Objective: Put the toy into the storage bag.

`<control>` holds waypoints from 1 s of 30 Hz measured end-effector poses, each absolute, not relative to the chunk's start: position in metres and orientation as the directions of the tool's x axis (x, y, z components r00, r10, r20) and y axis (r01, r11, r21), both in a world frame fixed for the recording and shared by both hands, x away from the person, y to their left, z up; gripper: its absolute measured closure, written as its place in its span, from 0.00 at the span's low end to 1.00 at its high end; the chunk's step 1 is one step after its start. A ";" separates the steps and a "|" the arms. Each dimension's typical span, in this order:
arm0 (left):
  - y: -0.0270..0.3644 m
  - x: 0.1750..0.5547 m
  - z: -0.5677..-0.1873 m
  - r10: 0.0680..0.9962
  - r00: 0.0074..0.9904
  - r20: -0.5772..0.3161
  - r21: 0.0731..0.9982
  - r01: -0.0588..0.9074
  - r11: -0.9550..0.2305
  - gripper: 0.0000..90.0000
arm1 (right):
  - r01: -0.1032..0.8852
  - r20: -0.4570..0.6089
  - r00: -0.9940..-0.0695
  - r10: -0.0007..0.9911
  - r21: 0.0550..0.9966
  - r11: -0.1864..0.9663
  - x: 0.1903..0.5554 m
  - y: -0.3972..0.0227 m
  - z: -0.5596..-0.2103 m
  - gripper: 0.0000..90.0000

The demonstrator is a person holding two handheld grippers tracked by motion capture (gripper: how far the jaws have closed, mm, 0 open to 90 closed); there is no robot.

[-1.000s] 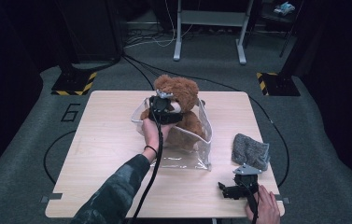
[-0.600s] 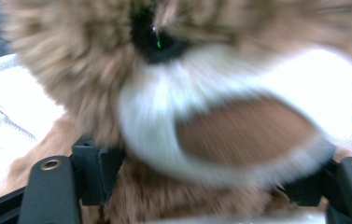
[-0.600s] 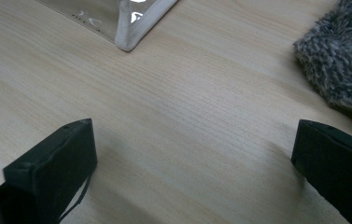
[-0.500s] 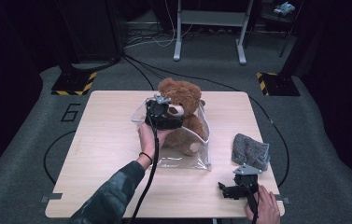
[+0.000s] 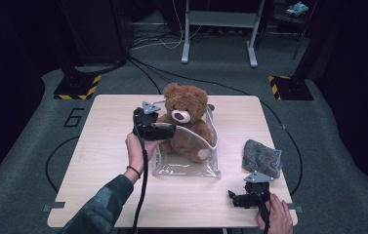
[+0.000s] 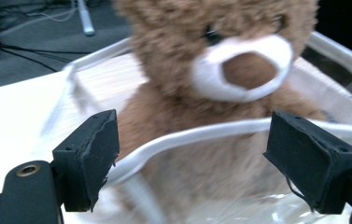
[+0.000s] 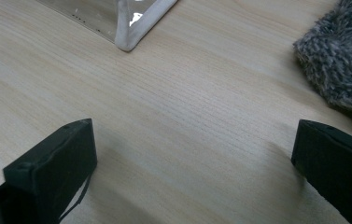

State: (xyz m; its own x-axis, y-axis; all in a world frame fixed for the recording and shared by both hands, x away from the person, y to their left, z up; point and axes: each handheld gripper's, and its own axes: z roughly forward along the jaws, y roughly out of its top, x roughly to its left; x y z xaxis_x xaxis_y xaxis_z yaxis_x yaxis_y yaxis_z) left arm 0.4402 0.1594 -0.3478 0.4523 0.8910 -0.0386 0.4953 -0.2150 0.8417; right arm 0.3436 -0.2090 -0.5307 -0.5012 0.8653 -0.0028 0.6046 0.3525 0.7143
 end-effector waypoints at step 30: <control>0.297 0.368 -0.477 0.969 0.244 -0.040 0.738 0.661 -0.136 0.17 | 0.605 -0.003 -0.501 0.865 0.714 0.352 0.344 -0.209 -0.531 0.00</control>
State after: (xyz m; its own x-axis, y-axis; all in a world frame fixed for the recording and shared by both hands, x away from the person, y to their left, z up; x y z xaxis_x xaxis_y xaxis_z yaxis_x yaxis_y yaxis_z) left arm 0.3680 0.2974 -0.4771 0.2435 0.9691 -0.0395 0.6608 -0.1359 0.7381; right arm 0.3436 -0.2090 -0.5307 -0.5012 0.8653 -0.0026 0.6048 0.3524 0.7142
